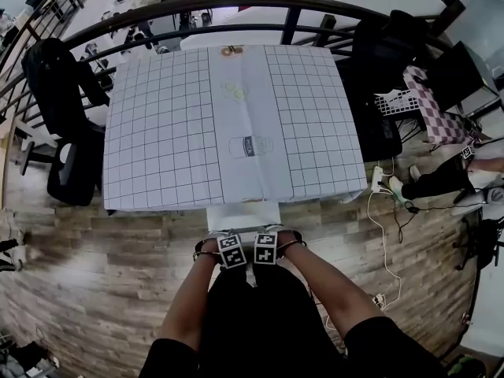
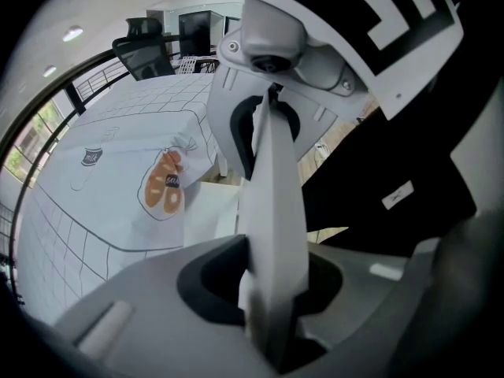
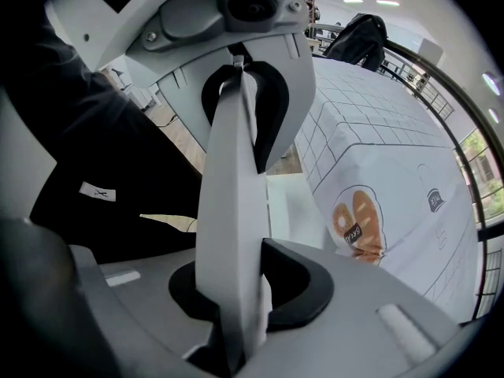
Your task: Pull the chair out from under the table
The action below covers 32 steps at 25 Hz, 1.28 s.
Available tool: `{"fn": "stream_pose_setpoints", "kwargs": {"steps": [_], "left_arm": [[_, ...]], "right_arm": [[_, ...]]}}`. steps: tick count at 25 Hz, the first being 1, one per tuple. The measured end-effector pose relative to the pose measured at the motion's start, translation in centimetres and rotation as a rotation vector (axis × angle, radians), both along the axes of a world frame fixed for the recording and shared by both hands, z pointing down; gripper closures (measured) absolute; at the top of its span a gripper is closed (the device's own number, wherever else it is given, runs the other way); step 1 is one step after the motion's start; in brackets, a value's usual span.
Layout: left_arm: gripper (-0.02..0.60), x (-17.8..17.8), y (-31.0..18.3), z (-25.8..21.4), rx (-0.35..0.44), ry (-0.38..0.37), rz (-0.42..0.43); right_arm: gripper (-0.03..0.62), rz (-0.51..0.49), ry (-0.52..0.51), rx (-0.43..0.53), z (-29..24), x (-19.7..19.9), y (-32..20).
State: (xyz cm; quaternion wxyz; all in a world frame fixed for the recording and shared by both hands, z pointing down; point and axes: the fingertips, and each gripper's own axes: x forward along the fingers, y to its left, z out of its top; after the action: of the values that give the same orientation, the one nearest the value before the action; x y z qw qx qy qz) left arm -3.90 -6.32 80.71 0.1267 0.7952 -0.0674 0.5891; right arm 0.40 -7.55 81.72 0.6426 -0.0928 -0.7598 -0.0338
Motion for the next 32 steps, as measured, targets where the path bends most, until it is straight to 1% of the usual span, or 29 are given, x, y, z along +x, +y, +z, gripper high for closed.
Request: {"fn": "stream_pose_setpoints", "kwargs": {"steps": [8,12,18,22,25,29,32], "left_arm": [[0.489,0.2,3.2,0.1,-0.006,-0.008,0.047],[0.486,0.4,4.8,0.0,-0.017,-0.005,0.075],[0.483,0.6,6.0,0.2,-0.022,0.000,0.075],[0.485,0.4,6.7,0.1,-0.018,-0.012,0.100],[0.488,0.6,7.3,0.1,-0.007,-0.015,0.076],[0.488,0.7,8.1,0.2,-0.007,-0.017,0.085],[0.483,0.9,9.1,-0.5,-0.018,-0.017,0.105]], "right_arm": [[0.517,0.014,0.017,-0.007,0.0,0.4,3.3],[0.514,0.043,0.013,-0.018,-0.1,0.4,4.8],[0.511,0.074,0.017,-0.031,0.2,0.7,6.2],[0.509,0.090,0.024,-0.039,0.1,0.6,6.9],[0.507,0.123,0.015,-0.042,0.2,0.7,7.6],[0.507,0.107,0.021,-0.034,0.4,0.9,8.4],[0.508,0.113,0.012,-0.032,-0.3,1.0,9.4]]}}
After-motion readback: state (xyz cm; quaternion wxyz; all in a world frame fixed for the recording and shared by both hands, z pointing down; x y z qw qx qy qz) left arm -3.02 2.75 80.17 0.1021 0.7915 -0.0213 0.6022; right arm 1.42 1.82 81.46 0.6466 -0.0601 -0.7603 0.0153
